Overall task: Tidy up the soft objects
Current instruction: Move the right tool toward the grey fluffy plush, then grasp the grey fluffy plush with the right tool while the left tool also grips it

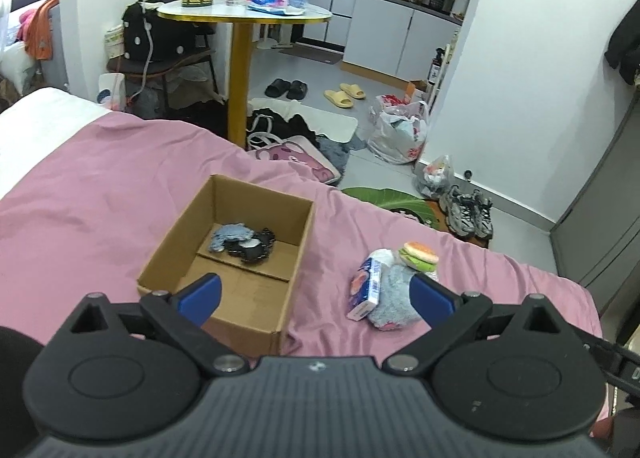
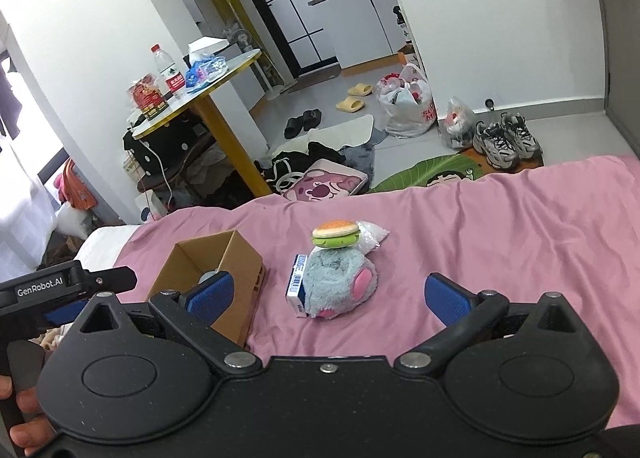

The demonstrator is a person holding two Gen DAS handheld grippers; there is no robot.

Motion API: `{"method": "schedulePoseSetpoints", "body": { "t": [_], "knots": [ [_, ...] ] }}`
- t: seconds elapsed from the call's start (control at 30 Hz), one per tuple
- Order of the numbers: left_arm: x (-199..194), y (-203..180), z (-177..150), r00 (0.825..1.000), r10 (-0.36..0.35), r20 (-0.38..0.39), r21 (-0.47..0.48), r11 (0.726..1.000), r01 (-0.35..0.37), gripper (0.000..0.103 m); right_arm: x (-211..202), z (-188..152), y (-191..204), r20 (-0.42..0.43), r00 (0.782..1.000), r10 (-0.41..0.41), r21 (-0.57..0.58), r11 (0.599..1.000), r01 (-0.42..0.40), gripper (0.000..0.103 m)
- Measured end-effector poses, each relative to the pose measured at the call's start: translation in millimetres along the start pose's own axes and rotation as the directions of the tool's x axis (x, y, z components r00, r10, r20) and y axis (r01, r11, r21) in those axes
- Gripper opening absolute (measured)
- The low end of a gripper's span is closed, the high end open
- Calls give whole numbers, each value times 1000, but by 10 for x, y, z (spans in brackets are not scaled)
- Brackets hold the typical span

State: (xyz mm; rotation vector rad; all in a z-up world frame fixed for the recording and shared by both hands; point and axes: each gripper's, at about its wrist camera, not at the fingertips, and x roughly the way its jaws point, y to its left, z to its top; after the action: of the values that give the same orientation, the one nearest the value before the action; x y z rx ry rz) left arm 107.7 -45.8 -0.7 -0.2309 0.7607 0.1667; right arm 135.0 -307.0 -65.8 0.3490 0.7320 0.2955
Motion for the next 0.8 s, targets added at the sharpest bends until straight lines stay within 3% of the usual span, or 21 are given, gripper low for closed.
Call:
{"method": "schedulePoseSetpoints", "body": {
  "t": [0.1,0.37,0.8],
  "knots": [
    [62,-81,6,1000,-7,14,12,1000,7,98,96,14,-64,-9,1000,15,28,999,-15,95],
    [334,-282,-38,998,-56,-9,29,998,56,70,415,-6,-261,-55,998,35,116,993,-28,67],
    [896,-594,-83,990,-118,-82,53,991,122,35,863,37,-502,-99,992,75,247,968,-48,45]
  ]
}}
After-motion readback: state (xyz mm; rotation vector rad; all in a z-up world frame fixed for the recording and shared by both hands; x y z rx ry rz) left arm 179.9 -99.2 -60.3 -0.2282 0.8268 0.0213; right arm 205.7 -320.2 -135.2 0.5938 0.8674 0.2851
